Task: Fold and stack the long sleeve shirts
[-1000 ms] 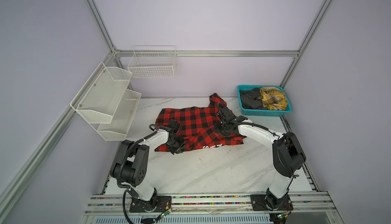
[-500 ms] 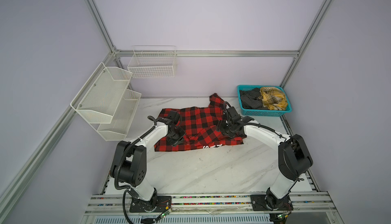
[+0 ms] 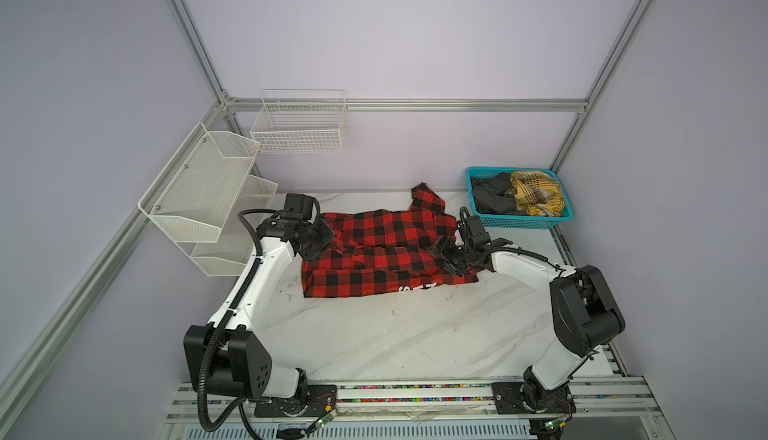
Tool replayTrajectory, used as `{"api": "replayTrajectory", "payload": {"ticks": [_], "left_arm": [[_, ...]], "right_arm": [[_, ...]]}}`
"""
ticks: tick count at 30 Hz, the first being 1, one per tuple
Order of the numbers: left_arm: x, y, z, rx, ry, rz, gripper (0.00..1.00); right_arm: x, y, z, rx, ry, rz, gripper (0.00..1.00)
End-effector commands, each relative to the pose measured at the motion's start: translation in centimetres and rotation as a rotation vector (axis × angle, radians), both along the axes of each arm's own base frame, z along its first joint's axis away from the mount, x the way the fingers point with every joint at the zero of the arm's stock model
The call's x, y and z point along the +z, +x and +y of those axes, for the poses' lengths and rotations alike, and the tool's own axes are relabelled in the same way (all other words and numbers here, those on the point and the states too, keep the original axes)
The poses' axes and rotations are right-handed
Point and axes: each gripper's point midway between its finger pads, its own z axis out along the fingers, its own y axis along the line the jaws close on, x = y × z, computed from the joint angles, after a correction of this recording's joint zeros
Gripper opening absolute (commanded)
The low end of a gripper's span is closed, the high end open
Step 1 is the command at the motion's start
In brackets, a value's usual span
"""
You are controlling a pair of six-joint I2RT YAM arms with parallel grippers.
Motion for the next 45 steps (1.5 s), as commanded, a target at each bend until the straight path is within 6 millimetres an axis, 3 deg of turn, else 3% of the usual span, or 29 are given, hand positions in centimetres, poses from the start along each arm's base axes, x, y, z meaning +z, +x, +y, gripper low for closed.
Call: {"api": "replayTrajectory", "payload": {"ticks": [1,5,11,17,21,26,31,35,45], "left_arm": [[1.7,0.4,0.0,-0.027,-0.02,-0.071,0.0],[2.8,1.1,0.6,-0.014,-0.021,-0.106,0.0],[2.5,0.9,1.5,-0.011,-0.021,-0.103,0.0],[2.4,-0.3,4.2,0.046,0.018,-0.115,0.0],[0.5,-1.3,5.6,0.073,0.051,-0.076,0.0],[-4.0,-1.8,5.6,0.078,0.02,0.006,0.0],[-7.2,-2.1,6.5,0.115,0.022,0.054,0.0],[-7.8,-2.2,7.3,0.13,0.048,0.06,0.0],[-9.2,-2.6,9.0,0.099,0.107,0.237,0.0]], "right_arm": [[1.1,-0.8,0.0,-0.021,0.054,0.004,0.82],[-0.3,-0.8,-0.4,-0.033,0.038,0.021,0.81],[-0.5,2.3,-1.4,-0.064,0.022,-0.004,0.73],[0.3,5.2,-2.2,-0.092,0.015,-0.037,0.61],[-0.7,7.0,-2.0,-0.075,-0.006,-0.034,0.57],[-3.6,7.4,-1.5,-0.042,-0.021,0.012,0.43],[-4.6,7.6,-1.7,-0.045,-0.047,0.021,0.12],[-4.1,7.9,-1.9,-0.047,-0.048,0.007,0.0],[-0.8,7.2,-2.4,-0.051,-0.04,-0.069,0.0]]}}
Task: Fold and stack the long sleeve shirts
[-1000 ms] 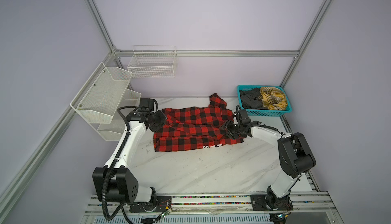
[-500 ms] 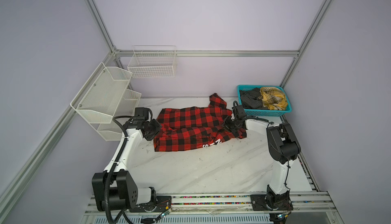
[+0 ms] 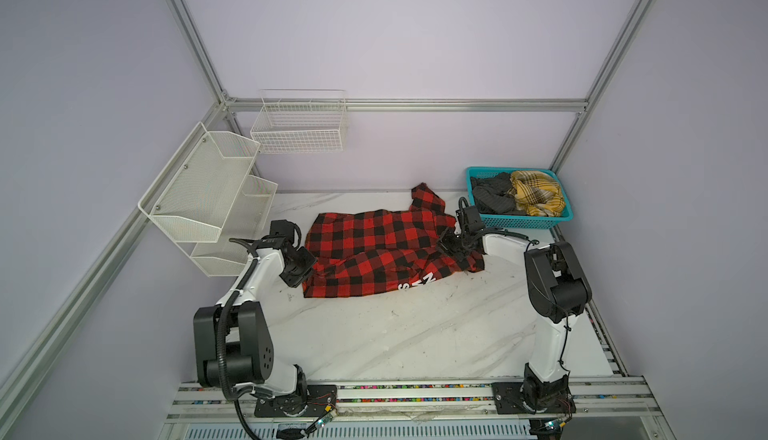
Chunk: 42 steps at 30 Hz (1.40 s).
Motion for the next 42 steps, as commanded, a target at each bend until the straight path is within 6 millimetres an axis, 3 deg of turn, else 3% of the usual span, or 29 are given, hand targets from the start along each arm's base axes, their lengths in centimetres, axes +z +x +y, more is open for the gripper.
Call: {"api": "replayTrajectory", "payload": {"ticks": [1,4,7,11,15,20,28,34,35,36,39,42], "left_arm": [[2.9,0.9,1.6,-0.033,0.048,-0.031,0.0],[2.3,0.2,2.3,-0.035,0.041,-0.008,0.0],[0.7,-0.4,2.8,-0.034,0.038,0.035,0.0],[-1.7,-0.5,2.8,-0.054,0.023,0.085,0.0],[-3.3,-0.1,3.3,-0.058,0.033,0.115,0.0],[-3.1,1.8,3.6,-0.042,0.024,0.085,0.0],[0.1,3.6,3.9,-0.027,0.033,0.002,0.0],[-3.4,2.9,4.0,-0.005,0.025,0.072,0.0],[-3.7,3.0,3.8,0.0,0.01,0.068,0.1],[-3.8,2.8,3.7,0.011,0.005,0.066,0.25],[-2.4,2.7,4.0,0.022,0.033,0.028,0.43],[0.1,2.1,5.0,0.045,0.102,-0.009,0.56]], "right_arm": [[2.7,-0.2,-0.8,-0.014,-0.009,-0.067,0.0],[2.5,-1.1,-1.0,-0.022,0.004,-0.067,0.0],[0.8,-2.2,-0.8,-0.017,0.016,-0.037,0.0],[-1.3,-3.4,-0.5,0.0,-0.001,-0.008,0.0],[-2.2,-4.0,-0.5,0.007,0.0,-0.003,0.0],[-2.4,-4.0,0.1,0.03,-0.007,-0.004,0.0],[-1.7,-3.6,0.3,0.037,-0.022,-0.022,0.0],[-2.7,-4.2,0.5,0.055,-0.028,-0.001,0.0],[-2.6,-4.3,0.6,0.061,-0.032,0.004,0.04],[-2.3,-4.4,0.6,0.066,-0.04,0.0,0.16],[-0.7,-5.0,0.0,0.079,-0.079,-0.014,0.51],[1.2,-5.7,-1.8,0.1,-0.195,-0.019,0.63]]}}
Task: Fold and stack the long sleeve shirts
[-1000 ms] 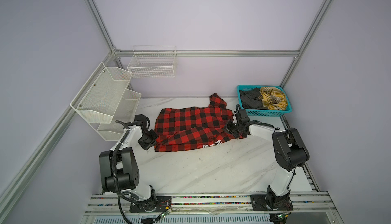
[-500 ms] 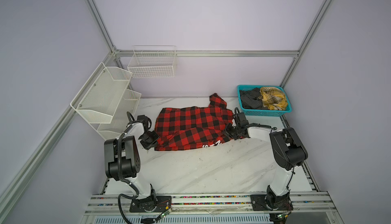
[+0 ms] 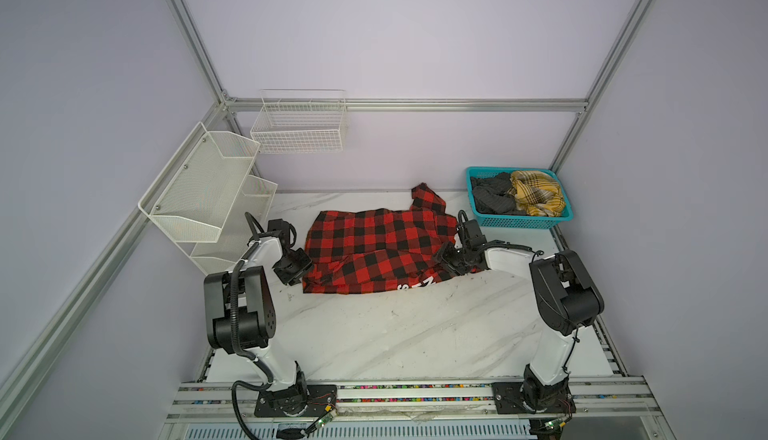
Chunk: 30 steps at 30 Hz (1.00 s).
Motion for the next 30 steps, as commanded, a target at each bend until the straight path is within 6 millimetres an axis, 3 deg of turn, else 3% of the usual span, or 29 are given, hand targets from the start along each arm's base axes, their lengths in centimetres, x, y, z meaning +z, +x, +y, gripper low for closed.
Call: {"api": "replayTrajectory", "payload": {"ticks": [1,4,8,12,16,20,23,25,30], "left_arm": [[4.0,-0.2,2.1,0.08,0.091,-0.095,0.58],[7.1,-0.7,1.8,0.094,0.122,-0.151,0.58],[8.8,0.3,-1.5,0.054,0.082,-0.222,0.48],[6.8,2.6,-7.2,-0.075,0.008,-0.208,0.37],[3.8,4.3,-10.0,-0.119,-0.045,-0.181,0.28],[1.2,4.7,-10.2,-0.131,-0.042,-0.133,0.21],[-1.4,3.7,-9.8,-0.132,-0.022,-0.065,0.18],[-3.1,2.1,-9.0,-0.118,0.009,-0.01,0.16],[-5.9,-3.2,-6.0,-0.054,0.082,0.106,0.14]], "right_arm": [[3.4,-1.1,-2.2,0.028,-0.148,-0.024,0.63],[5.6,-1.5,-4.2,0.036,-0.27,-0.046,0.63],[7.1,-0.7,-3.7,0.081,-0.286,-0.086,0.53],[6.2,1.5,-2.2,0.108,-0.285,-0.093,0.34],[4.5,3.1,-1.7,0.101,-0.292,-0.096,0.32],[1.7,2.9,-2.0,0.105,-0.313,-0.059,0.32],[-0.4,1.6,-2.4,0.11,-0.322,-0.018,0.45],[-1.5,0.5,-2.5,0.113,-0.311,0.008,0.57],[-3.3,-3.4,-2.3,0.152,-0.292,0.066,0.7]]}}
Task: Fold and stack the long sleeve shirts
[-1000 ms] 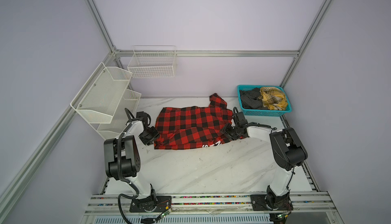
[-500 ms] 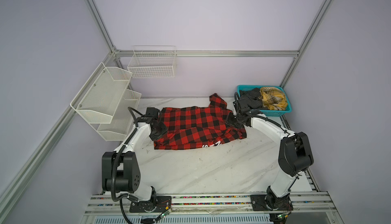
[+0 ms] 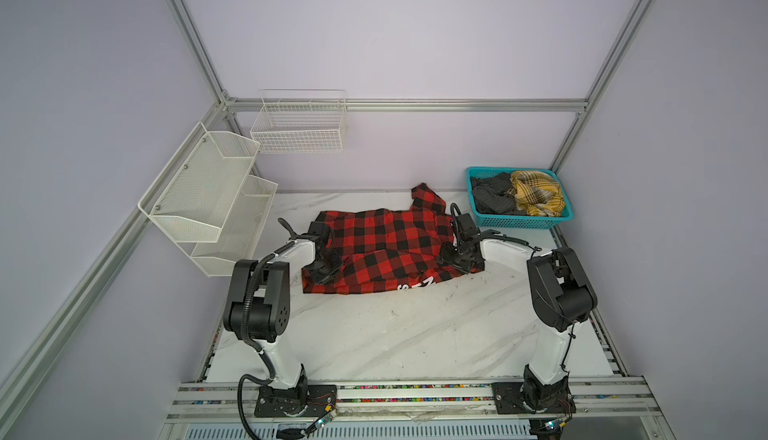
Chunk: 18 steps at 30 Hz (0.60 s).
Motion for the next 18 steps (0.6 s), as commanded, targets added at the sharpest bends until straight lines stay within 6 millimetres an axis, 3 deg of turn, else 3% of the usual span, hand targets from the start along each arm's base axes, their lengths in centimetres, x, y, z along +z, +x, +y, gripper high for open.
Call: {"api": "replayTrajectory", "payload": {"ticks": [1,7,13,15,17,18], "left_arm": [[-2.6,-5.2,3.4,0.068,0.099,0.128,0.14],[-3.1,-9.4,5.4,0.091,0.143,0.178,0.13],[-1.7,-11.5,3.9,0.073,0.105,0.162,0.14],[-0.1,-11.1,2.9,0.036,0.107,0.12,0.17],[2.1,-9.7,2.4,0.012,0.11,0.071,0.25],[4.7,-8.3,2.6,0.016,0.118,-0.007,0.29]], "right_arm": [[-2.3,-3.9,-0.2,0.016,-0.02,0.096,0.71],[-2.5,-7.8,-0.4,0.039,-0.032,0.144,0.72],[-0.3,-10.5,-1.2,0.032,-0.015,0.158,0.72],[1.9,-10.3,-0.9,0.031,0.014,0.121,0.72],[4.8,-8.8,-0.1,0.022,0.056,0.055,0.72],[6.4,-7.5,0.5,0.015,0.076,0.016,0.72]]}}
